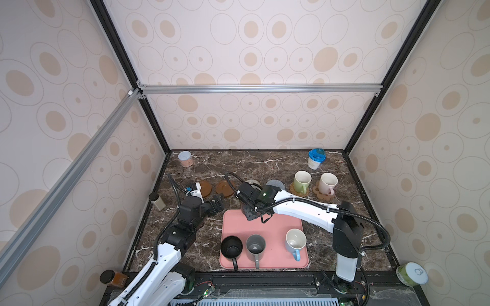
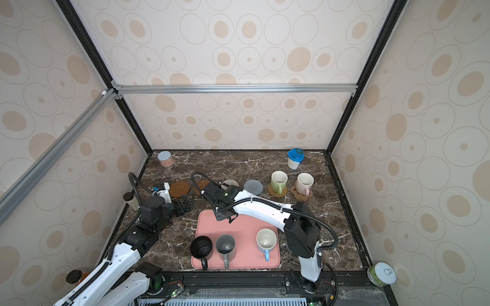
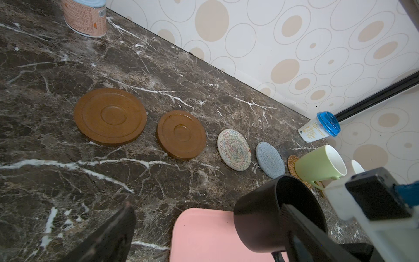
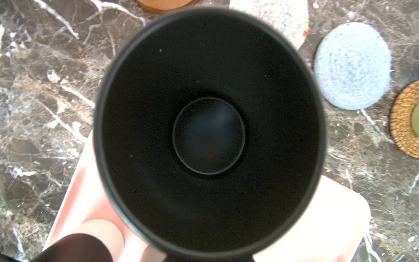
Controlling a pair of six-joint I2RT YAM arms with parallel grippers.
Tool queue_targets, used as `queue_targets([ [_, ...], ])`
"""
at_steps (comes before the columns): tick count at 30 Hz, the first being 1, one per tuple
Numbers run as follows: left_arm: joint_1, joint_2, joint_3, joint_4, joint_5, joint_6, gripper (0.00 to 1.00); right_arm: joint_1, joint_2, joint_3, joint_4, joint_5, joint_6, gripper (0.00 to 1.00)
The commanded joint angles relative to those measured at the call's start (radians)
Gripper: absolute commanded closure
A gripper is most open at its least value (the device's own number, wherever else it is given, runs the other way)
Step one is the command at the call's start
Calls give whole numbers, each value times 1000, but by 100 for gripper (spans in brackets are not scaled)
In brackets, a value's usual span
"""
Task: Place cups on coasters
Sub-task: Pick up the cup from the tray, then place the cup on the coaster.
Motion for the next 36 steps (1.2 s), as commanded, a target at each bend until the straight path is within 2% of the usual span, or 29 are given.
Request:
queue_targets([
  [1, -5, -12, 3, 12, 1, -21, 0, -16, -69, -2, 36, 66, 8, 93],
  [25, -6, -1, 12, 21, 12, -19, 0, -130, -108, -66, 59, 125, 6, 93],
  [36, -6, -5, 14, 20, 13, -13, 0, -159, -112, -100, 132, 180, -8, 93],
])
